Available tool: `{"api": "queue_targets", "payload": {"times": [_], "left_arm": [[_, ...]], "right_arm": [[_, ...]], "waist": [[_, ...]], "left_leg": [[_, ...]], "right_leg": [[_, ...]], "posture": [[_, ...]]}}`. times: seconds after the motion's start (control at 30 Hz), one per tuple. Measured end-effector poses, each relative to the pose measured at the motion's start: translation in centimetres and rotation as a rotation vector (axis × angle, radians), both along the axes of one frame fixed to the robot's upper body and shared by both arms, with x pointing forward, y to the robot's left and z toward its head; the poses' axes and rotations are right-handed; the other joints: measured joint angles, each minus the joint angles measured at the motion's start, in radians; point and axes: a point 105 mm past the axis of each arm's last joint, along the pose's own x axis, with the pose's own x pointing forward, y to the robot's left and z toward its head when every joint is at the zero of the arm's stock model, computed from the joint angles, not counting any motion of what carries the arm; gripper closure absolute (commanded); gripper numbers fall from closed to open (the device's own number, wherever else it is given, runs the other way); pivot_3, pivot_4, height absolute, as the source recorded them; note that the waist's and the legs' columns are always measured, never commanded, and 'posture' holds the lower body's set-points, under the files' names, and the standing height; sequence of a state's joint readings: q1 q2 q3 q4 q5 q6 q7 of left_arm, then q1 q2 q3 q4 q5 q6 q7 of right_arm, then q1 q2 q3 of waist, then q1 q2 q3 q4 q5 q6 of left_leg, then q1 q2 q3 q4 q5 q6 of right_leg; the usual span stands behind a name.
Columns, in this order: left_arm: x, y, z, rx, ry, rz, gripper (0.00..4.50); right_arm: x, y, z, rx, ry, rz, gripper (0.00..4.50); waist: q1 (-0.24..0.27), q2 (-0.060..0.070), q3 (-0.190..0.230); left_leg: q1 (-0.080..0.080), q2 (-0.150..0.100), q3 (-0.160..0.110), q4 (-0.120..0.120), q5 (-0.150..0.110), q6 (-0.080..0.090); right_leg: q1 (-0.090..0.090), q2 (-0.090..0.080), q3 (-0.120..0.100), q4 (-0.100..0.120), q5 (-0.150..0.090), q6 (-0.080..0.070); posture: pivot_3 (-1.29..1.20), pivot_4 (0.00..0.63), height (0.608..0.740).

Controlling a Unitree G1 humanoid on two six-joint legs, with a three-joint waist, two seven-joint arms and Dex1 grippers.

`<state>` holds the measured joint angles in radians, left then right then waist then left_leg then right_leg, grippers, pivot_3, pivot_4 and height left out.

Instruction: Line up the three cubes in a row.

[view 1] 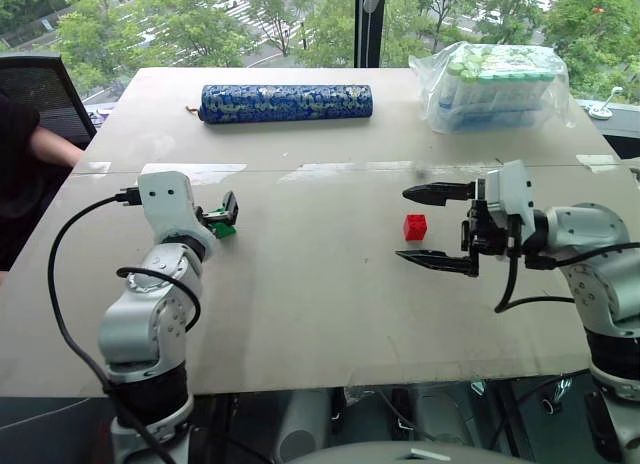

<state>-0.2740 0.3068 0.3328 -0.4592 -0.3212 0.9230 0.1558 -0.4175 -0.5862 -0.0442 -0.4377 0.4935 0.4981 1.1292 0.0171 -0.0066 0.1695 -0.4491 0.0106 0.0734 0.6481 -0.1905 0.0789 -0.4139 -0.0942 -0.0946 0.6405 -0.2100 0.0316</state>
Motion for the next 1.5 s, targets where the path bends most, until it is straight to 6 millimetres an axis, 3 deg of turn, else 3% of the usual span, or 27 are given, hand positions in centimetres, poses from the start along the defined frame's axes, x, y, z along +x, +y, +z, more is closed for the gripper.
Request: {"api": "queue_targets", "payload": {"times": [0.17, 0.37, 0.47, 0.63, 0.87, 1.0, 1.07, 1.1, 1.13, 1.17, 1.27, 1.37, 1.5], "left_arm": [[0.3, -0.4, -2.0, -0.048, 0.071, 0.062, 0.00], [1.2, -0.2, -3.0, -0.059, 0.103, 0.077, 0.00], [1.8, -0.5, -3.8, -0.068, 0.112, 0.070, 0.92], [2.3, -1.0, -3.5, -0.042, 0.079, 0.034, 3.23], [2.4, -0.7, -3.2, 0.026, 0.087, -0.099, 3.20], [3.6, -5.0, -1.7, 0.033, 0.038, -0.485, 3.20], [3.1, -9.5, -0.2, 0.016, -0.001, -0.883, 3.20], [3.0, -9.8, -0.1, 0.016, -0.003, -0.908, 3.20], [2.4, -11.2, 0.1, 0.062, -0.003, -1.088, 3.20], [1.5, -12.4, -0.4, 0.132, 0.026, -1.290, 3.20], [1.2, -13.5, -2.0, 0.218, 0.101, -1.563, 3.20], [2.1, -14.4, -3.1, 0.288, 0.140, -1.685, 3.20], [3.9, -16.2, -3.2, 0.395, 0.143, -1.777, 3.20]], "right_arm": [[-0.3, -0.5, 0.7, 0.008, -0.024, 0.007, 0.25], [-0.2, -0.6, 1.0, 0.007, -0.052, -0.003, 0.25], [-0.2, -0.7, 1.1, 0.010, -0.063, -0.013, 0.21], [-0.1, -1.1, 0.8, 0.003, -0.054, -0.039, 0.21], [-0.3, -1.9, 0.6, 0.008, -0.052, -0.103, 0.21], [-0.4, -2.4, 0.1, 0.044, -0.022, -0.177, 0.21], [-0.5, -3.0, -0.6, 0.061, 0.023, -0.228, 0.21], [-0.5, -3.0, -0.7, 0.062, 0.027, -0.231, 0.21], [-0.7, -3.5, -1.2, 0.057, 0.049, -0.256, 0.21], [-1.0, -4.3, -2.0, 0.034, 0.079, -0.289, 0.21], [-1.4, -5.6, -3.0, 0.012, 0.115, -0.348, 0.21], [-2.2, -6.2, -3.1, 0.014, 0.124, -0.373, 0.21], [-3.3, -6.6, -3.0, 0.015, 0.128, -0.399, 0.21]], "waist": [[0.000, -0.003, 0.001], [0.000, -0.004, 0.001], [0.001, -0.006, 0.003], [0.001, -0.006, 0.003], [0.001, -0.007, 0.003], [0.011, -0.007, 0.003], [0.015, -0.007, 0.003], [0.015, -0.007, 0.003], [0.014, -0.007, 0.003], [0.016, -0.006, 0.003], [0.024, -0.005, 0.003], [0.025, -0.006, 0.004], [0.028, -0.006, 0.004]], "left_leg": [[0.000, 0.000, 0.000, 0.000, 0.000, 0.000], [0.000, 0.000, 0.000, 0.000, 0.000, 0.000], [-0.001, 0.000, -0.001, 0.000, 0.000, 0.000], [-0.001, 0.000, -0.001, 0.000, 0.000, 0.000], [-0.001, 0.000, -0.001, -0.001, 0.000, 0.000], [-0.003, 0.000, -0.001, -0.001, 0.000, 0.000], [-0.003, 0.000, 0.001, -0.001, 0.000, 0.000], [-0.003, 0.000, 0.002, -0.001, 0.000, 0.000], [-0.003, 0.000, 0.003, -0.002, -0.001, 0.000], [-0.003, -0.001, 0.003, -0.003, -0.001, 0.000], [-0.004, 0.000, 0.003, -0.004, -0.001, 0.001], [-0.005, 0.000, 0.002, -0.004, -0.001, 0.001], [-0.010, 0.000, -0.001, 0.001, 0.000, 0.008]], "right_leg": [[0.000, 0.000, -0.001, 0.000, 0.000, 0.000], [0.000, 0.000, -0.001, 0.000, 0.000, 0.000], [0.000, -0.001, -0.001, 0.000, 0.000, -0.001], [0.000, -0.002, -0.001, -0.001, 0.000, -0.001], [-0.002, -0.003, -0.002, -0.001, 0.000, -0.001], [-0.002, -0.007, -0.006, -0.002, 0.000, -0.001], [-0.003, -0.011, -0.011, -0.004, 0.000, -0.001], [-0.003, -0.012, -0.012, -0.004, 0.000, -0.001], [-0.003, -0.013, -0.013, -0.004, 0.000, -0.001], [-0.003, -0.013, -0.015, -0.006, 0.000, -0.001], [-0.003, -0.013, -0.018, -0.007, 0.000, -0.001], [-0.003, -0.013, -0.020, -0.007, 0.000, 0.000], [-0.003, -0.011, -0.027, -0.008, -0.001, 0.003]], "posture": [[0.00, 0.150, 0.740], [0.00, 0.150, 0.740], [0.00, 0.150, 0.740], [0.00, 0.150, 0.740], [0.00, 0.150, 0.740], [0.00, 0.150, 0.740], [0.00, 0.150, 0.740], [0.00, 0.150, 0.740], [0.00, 0.150, 0.740], [0.00, 0.150, 0.740], [0.00, 0.150, 0.740], [0.00, 0.150, 0.740], [0.00, 0.150, 0.740]]}}
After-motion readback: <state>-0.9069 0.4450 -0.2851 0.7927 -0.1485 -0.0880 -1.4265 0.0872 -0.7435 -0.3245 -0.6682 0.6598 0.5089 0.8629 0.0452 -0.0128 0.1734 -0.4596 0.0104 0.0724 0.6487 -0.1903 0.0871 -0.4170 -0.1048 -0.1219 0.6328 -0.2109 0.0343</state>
